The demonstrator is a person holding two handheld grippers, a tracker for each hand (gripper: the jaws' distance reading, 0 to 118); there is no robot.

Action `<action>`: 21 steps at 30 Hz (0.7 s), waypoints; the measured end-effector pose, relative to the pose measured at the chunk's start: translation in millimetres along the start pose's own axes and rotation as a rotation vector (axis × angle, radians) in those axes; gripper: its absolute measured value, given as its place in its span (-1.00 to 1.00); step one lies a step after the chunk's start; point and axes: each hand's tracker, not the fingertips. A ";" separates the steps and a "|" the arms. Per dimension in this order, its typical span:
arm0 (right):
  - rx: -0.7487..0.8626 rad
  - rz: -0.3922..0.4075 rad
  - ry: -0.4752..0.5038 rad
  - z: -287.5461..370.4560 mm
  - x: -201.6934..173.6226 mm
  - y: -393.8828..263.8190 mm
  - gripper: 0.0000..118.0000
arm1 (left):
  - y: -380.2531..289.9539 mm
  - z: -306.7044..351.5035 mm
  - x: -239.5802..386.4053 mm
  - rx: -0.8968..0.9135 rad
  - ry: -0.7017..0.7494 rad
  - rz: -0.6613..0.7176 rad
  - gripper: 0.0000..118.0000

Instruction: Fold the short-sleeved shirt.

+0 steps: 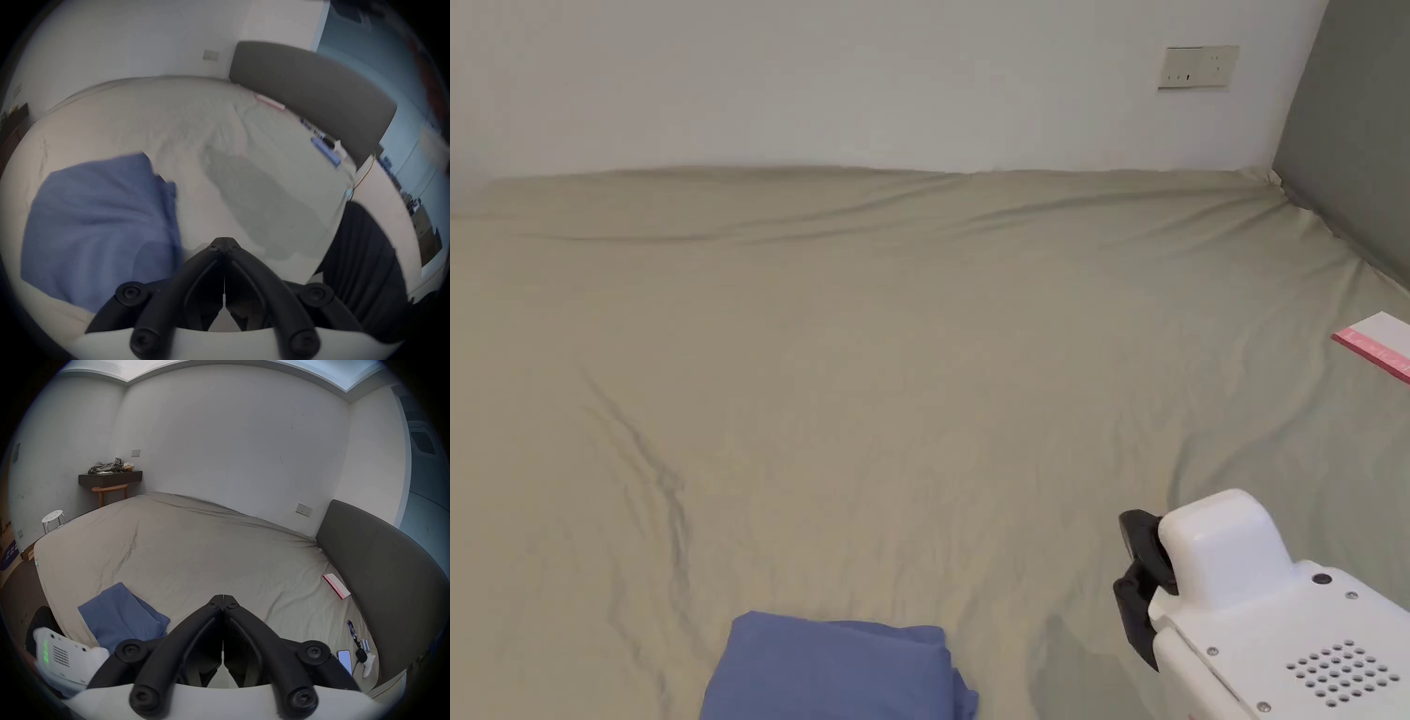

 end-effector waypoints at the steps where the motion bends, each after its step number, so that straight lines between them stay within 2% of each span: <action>1: 0.004 -0.004 0.016 -4.3 -2.7 2.0 -0.96 | 5.9 15.8 -8.1 0.043 0.005 0.022 -1.00; 4: 0.000 -0.006 0.090 -20.5 -15.8 4.7 -0.96 | 18.4 58.8 -41.9 0.162 0.074 0.081 -1.00; 7: -0.043 -0.004 0.193 -46.0 -38.5 -0.6 -0.96 | 26.4 95.6 -82.6 0.253 0.214 0.131 -1.00; 11: -0.223 0.020 0.340 -95.5 -79.8 -32.5 -0.96 | 23.3 121.2 -134.3 0.270 0.371 0.179 -1.00; 15: -0.472 0.094 0.392 -137.5 -119.6 -83.6 -0.96 | 15.1 128.7 -175.6 0.225 0.377 0.278 -1.00; 16: -0.503 0.091 0.409 -142.6 -124.6 -93.4 -0.96 | 13.7 128.4 -182.0 0.215 0.374 0.282 -1.00; 18: -0.555 0.084 0.434 -150.1 -133.1 -111.5 -0.97 | 8.9 124.0 -197.9 0.182 0.341 0.317 -1.00; 21: -0.530 0.060 0.426 -154.2 -129.2 -107.9 -0.97 | 8.0 116.5 -214.9 0.135 0.235 0.404 -1.00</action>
